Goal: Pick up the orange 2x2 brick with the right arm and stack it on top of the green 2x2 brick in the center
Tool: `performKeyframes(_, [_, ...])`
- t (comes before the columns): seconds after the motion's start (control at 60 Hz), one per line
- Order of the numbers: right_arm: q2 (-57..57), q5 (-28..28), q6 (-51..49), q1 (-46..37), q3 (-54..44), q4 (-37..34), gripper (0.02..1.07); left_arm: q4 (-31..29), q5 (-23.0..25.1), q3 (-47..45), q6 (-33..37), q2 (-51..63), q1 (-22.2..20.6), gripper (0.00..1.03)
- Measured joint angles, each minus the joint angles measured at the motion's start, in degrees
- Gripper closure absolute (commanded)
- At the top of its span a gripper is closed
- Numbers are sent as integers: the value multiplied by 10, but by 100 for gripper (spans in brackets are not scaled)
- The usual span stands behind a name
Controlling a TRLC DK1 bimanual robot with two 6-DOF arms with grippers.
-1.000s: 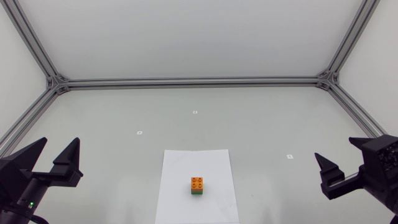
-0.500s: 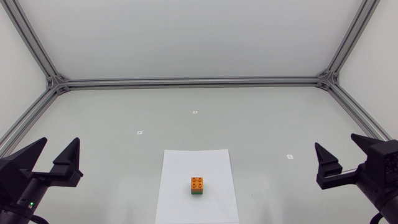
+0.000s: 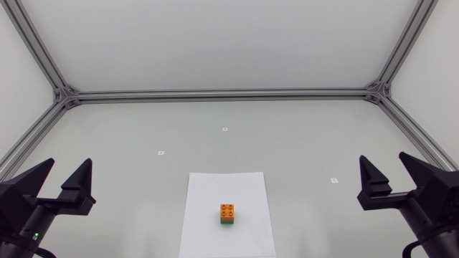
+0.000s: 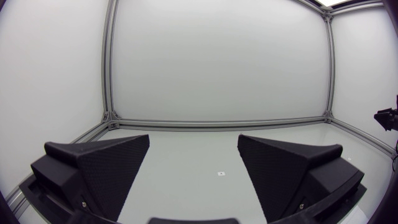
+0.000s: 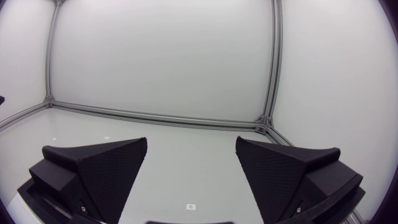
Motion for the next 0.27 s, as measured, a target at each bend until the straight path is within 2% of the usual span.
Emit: performKeyframes(0.267, [-11, -4, 26, -4, -17, 22, 6, 0, 0, 0, 0, 0, 0, 4])
